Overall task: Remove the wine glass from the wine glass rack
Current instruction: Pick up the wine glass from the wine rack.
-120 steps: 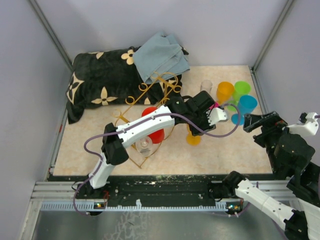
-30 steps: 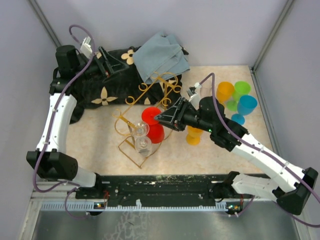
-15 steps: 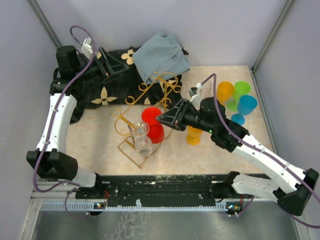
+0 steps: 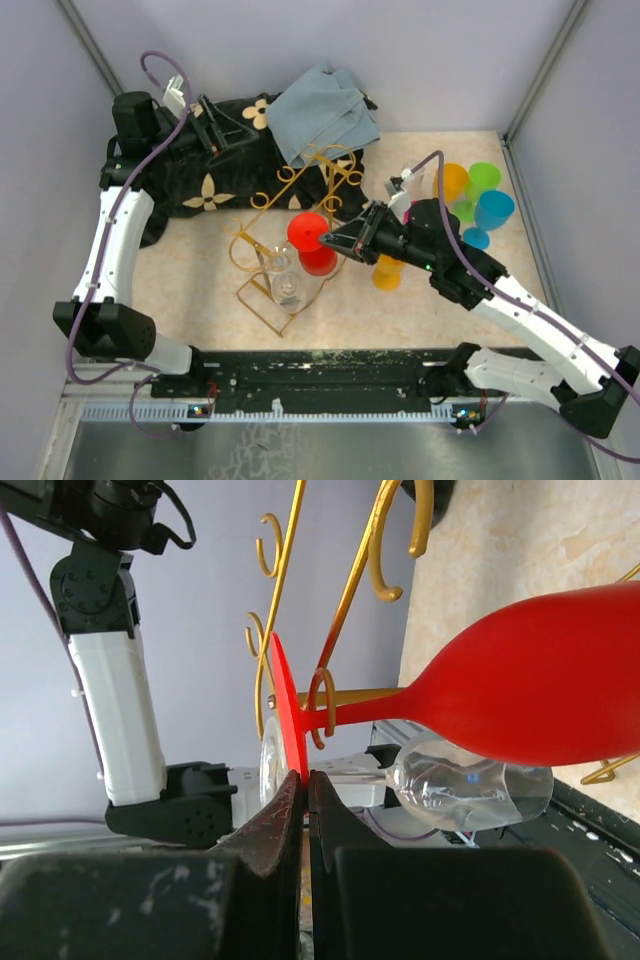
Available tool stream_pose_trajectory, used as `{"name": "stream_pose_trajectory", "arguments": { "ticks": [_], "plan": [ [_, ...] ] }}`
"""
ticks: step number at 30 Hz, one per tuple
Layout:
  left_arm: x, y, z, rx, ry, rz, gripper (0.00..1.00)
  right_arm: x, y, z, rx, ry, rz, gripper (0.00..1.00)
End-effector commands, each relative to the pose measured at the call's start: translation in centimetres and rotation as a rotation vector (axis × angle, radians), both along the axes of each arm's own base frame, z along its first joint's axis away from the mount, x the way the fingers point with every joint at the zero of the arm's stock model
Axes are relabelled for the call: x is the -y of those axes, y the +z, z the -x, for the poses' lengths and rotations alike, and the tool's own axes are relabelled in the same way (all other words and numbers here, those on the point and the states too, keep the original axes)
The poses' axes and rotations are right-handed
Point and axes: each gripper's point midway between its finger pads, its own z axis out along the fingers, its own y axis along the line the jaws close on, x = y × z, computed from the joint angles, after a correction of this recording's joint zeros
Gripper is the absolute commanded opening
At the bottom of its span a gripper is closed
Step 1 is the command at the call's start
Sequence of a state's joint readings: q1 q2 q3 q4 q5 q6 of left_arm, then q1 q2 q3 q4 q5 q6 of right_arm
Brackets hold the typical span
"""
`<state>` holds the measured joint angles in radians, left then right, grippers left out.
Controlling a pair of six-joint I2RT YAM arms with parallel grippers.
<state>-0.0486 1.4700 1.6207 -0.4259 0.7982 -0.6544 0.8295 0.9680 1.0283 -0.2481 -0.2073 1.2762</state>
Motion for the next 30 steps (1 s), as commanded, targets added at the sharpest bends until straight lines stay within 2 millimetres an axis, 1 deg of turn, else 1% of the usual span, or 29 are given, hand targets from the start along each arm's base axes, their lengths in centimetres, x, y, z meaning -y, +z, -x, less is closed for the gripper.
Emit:
{"name": "stream_pose_trajectory", "arguments": {
  "ticks": [1,6,12,19,21,23,25,27,30],
  "plan": [
    [-0.1,0.9,0.5,0.028,-0.013,0.010,1.00,0.9,3.2,1.0,0.058,-0.008,-0.068,0.00],
    [0.0,1.0,0.3,0.028,-0.017,0.017,1.00,1.5,3.2,1.5,0.050,-0.011,-0.061,0.00],
    [0.0,0.9,0.0,0.027,-0.018,0.020,1.00,2.1,2.7,2.0,0.030,-0.012,-0.053,0.00],
    [0.3,0.9,0.0,0.036,-0.040,0.029,1.00,2.5,2.6,2.1,0.025,-0.026,-0.062,0.00],
    [0.3,1.1,-0.1,0.042,-0.041,0.029,1.00,2.9,3.2,2.4,0.028,-0.030,-0.071,0.00],
    [0.3,2.0,-0.2,0.064,-0.044,0.029,1.00,3.9,4.3,2.9,0.038,-0.048,-0.082,0.00],
    [0.3,3.1,-0.4,0.087,-0.048,0.033,1.00,5.3,5.1,3.4,0.040,-0.077,-0.066,0.00],
    [0.4,4.6,-0.6,0.116,-0.058,0.044,1.00,7.0,6.5,4.1,0.053,-0.109,-0.061,0.00],
    [0.7,7.4,-0.5,0.171,-0.083,0.072,1.00,10.0,9.4,5.1,0.094,-0.174,-0.052,0.00]
  ]
}}
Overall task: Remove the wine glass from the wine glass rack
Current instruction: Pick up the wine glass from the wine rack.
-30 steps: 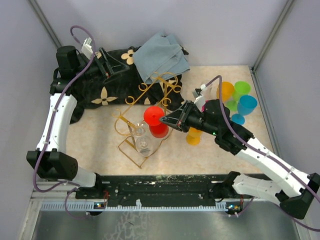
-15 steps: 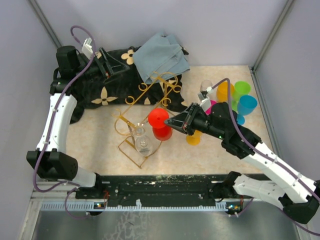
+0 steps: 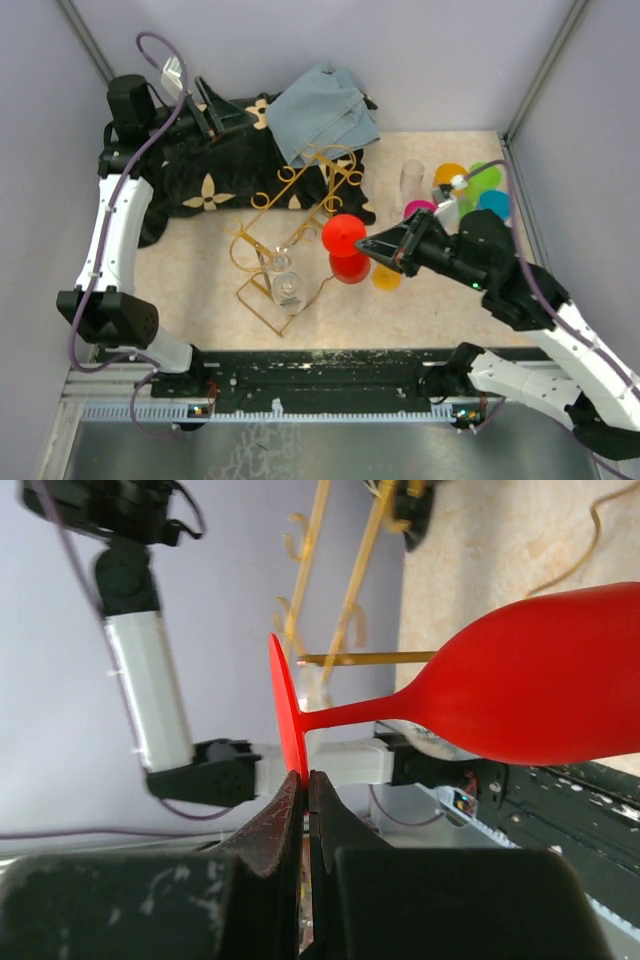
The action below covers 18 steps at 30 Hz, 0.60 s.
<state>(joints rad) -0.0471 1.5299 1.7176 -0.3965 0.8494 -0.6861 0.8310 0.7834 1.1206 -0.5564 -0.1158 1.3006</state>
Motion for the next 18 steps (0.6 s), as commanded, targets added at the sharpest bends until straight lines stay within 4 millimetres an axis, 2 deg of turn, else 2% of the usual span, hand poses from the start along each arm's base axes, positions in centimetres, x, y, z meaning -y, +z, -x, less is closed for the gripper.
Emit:
{"name": "stream_pose_trajectory", "arguments": {
  "ticks": [1,6,11,14,15,18],
  "plan": [
    [0.2,6.0,0.5,0.150,-0.049,0.050,1.00,5.4,8.2,2.3,0.149,-0.101,-0.068,0.00],
    [0.6,10.7,1.5,0.291,-0.093,0.096,1.00,9.2,13.4,3.4,0.233,-0.193,-0.066,0.00],
    [1.3,13.8,2.1,0.383,-0.157,0.137,1.00,11.4,17.6,3.2,0.348,-0.273,-0.077,0.00],
    [2.2,14.7,2.6,0.376,-0.211,0.188,1.00,10.8,19.4,2.2,0.430,-0.299,-0.122,0.00],
    [2.8,14.8,3.2,0.374,-0.242,0.206,1.00,10.4,20.8,1.9,0.475,-0.302,-0.169,0.00],
    [5.1,14.6,5.5,0.348,-0.338,0.250,1.00,8.4,22.5,0.7,0.537,-0.287,-0.222,0.00]
  ]
}}
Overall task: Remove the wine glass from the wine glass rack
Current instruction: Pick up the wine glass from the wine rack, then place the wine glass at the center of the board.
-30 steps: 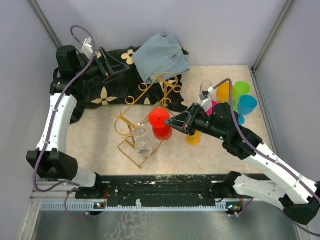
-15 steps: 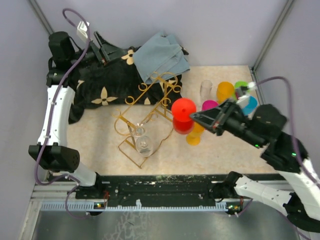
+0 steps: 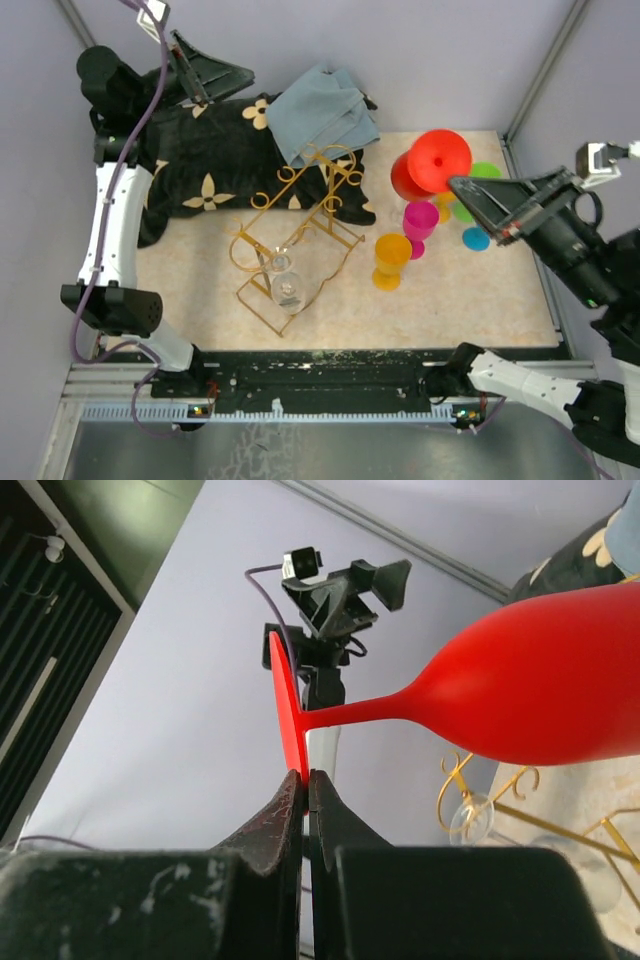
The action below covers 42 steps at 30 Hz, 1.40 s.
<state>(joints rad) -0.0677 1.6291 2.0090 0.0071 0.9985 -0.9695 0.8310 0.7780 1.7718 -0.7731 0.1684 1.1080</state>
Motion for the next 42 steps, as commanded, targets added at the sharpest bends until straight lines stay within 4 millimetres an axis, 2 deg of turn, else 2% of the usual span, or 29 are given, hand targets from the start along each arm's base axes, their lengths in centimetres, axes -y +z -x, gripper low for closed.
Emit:
{"name": "stream_pose_trajectory", "arguments": {
  "ticks": [1,4,6,8,12,20,26,30,32,37,42],
  "plan": [
    [3.7,0.6,4.1,-0.001,-0.204,0.048,1.00,-4.3,3.1,-3.4,0.129,0.004,-0.027,0.00],
    [5.6,0.5,6.5,-0.002,-0.292,0.066,1.00,-6.6,5.6,-4.3,0.206,0.040,-0.046,0.00],
    [6.3,0.2,7.4,-0.019,-0.327,0.084,1.00,-7.9,7.3,-4.9,0.253,0.062,-0.058,0.00],
    [6.5,-0.3,7.6,-0.042,-0.346,0.100,1.00,-9.8,8.3,-5.8,0.277,0.089,-0.062,0.00],
    [6.4,-1.0,7.5,-0.077,-0.370,0.130,1.00,-12.2,9.6,-6.3,0.304,0.159,-0.090,0.00],
    [6.0,0.6,9.2,-0.021,-0.429,0.178,0.99,-14.3,8.8,-7.0,0.298,0.224,-0.160,0.00],
    [5.5,2.3,11.0,0.031,-0.445,0.197,0.94,-15.0,7.4,-7.4,0.272,0.244,-0.185,0.00],
    [5.0,3.4,12.1,0.065,-0.439,0.208,0.89,-14.7,6.2,-7.9,0.253,0.245,-0.209,0.00],
    [4.6,4.0,12.6,0.079,-0.430,0.215,0.84,-14.3,5.6,-8.1,0.242,0.242,-0.223,0.00],
    [3.5,5.3,13.8,0.104,-0.409,0.234,0.48,-13.2,4.1,-8.7,0.220,0.223,-0.241,0.00],
    [2.7,6.3,15.6,0.132,-0.412,0.245,0.26,-12.8,2.5,-9.3,0.203,0.215,-0.263,0.00]
  ]
}}
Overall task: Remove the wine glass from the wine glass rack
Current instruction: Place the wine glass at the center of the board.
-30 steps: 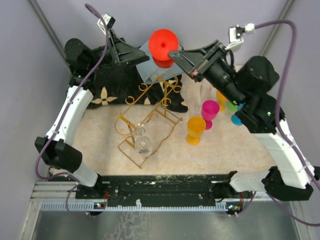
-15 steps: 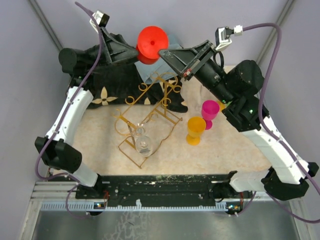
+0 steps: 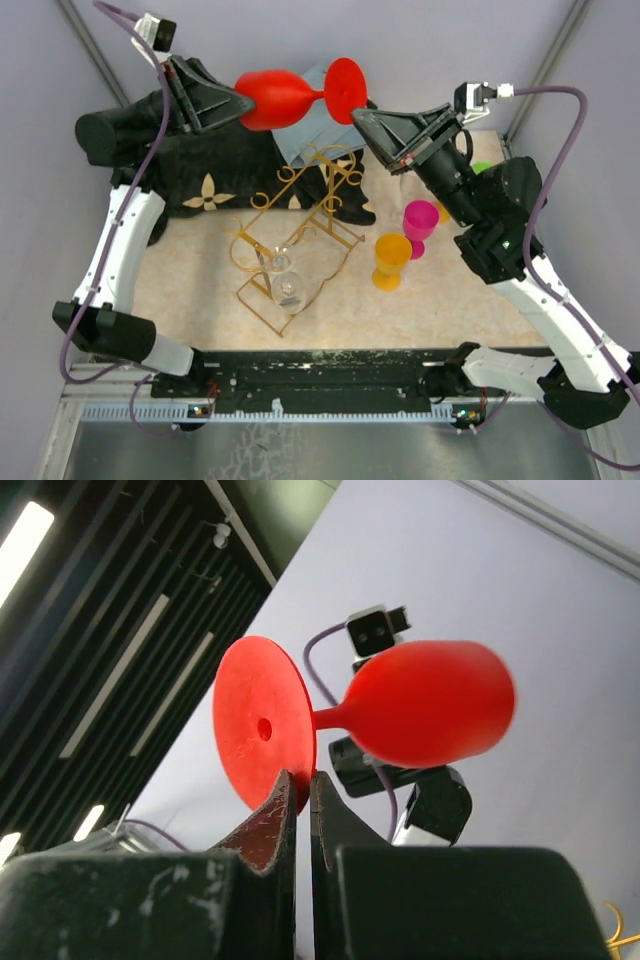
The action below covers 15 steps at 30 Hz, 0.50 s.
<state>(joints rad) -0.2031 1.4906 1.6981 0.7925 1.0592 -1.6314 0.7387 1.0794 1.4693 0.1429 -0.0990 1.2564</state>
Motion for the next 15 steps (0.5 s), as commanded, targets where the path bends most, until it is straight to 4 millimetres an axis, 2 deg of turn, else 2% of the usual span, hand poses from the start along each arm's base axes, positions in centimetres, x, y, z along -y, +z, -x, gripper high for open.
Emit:
{"name": "stream_pose_trajectory", "arguments": {
  "ticks": [1,5,9,12,15],
  "plan": [
    [-1.0,2.8,4.2,0.121,-0.007,0.045,0.21,-0.2,-1.2,-0.6,0.003,0.005,-0.013,0.00],
    [-1.3,3.2,5.5,0.136,-0.015,0.055,0.00,-0.4,-3.2,-1.1,-0.026,0.011,-0.015,0.00],
    [-1.5,3.2,6.1,0.151,-0.020,0.053,0.00,0.0,-5.1,-1.6,-0.061,-0.016,-0.001,0.01],
    [-1.4,3.0,6.3,0.195,-0.019,0.035,0.00,1.2,-6.6,-1.4,-0.096,-0.061,0.008,0.20],
    [-0.9,2.4,5.7,0.233,-0.013,-0.022,0.00,2.7,-7.6,-0.9,-0.118,-0.121,0.058,0.35]
  ]
}}
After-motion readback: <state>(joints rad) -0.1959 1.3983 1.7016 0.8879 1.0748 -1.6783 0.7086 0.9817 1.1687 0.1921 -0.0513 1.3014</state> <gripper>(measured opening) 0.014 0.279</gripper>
